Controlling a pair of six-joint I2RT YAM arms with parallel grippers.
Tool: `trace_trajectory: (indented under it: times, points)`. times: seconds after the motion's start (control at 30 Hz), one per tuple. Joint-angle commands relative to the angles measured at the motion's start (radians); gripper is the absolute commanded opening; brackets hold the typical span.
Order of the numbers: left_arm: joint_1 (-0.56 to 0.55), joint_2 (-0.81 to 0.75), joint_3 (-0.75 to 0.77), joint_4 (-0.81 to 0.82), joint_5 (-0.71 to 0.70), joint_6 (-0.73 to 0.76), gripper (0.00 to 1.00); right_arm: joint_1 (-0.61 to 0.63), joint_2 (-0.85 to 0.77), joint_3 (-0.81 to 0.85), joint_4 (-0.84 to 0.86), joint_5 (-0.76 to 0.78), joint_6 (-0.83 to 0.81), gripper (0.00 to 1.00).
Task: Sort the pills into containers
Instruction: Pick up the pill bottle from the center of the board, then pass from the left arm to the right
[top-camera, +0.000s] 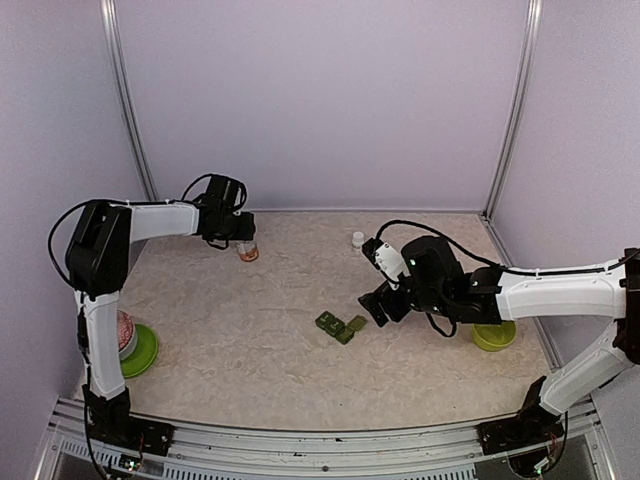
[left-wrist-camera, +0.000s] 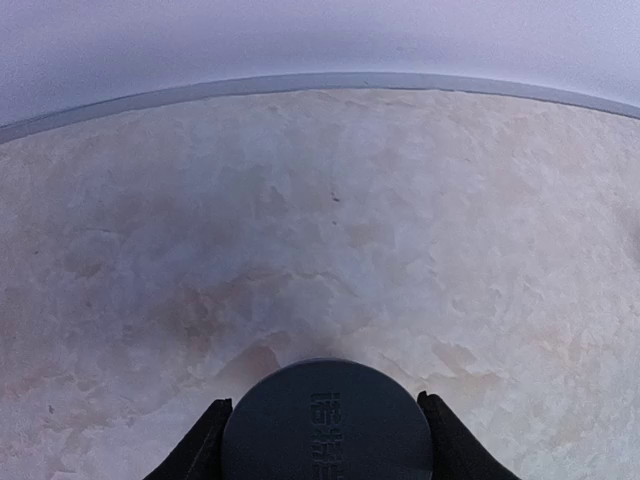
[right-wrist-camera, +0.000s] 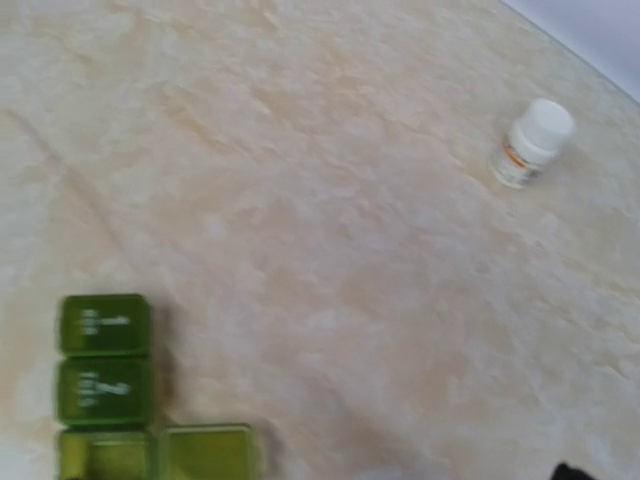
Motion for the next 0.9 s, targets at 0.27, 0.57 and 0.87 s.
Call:
trace_trajectory:
  times: [0.27, 0.57, 0.87]
  points:
    - [-0.101, -0.281, -0.270, 0.229, 0.484, -0.031, 0.18, -0.011, -0.101, -0.065, 0.179, -0.394, -0.014, 1.00]
    - [-0.234, -0.390, -0.355, 0.330, 0.688, -0.029, 0.18, -0.012, -0.148, -0.132, 0.341, -0.564, 0.006, 1.00]
    - [-0.343, -0.501, -0.450, 0.498, 0.858, -0.025, 0.17, -0.014, -0.210, -0.186, 0.439, -0.617, 0.020, 1.00]
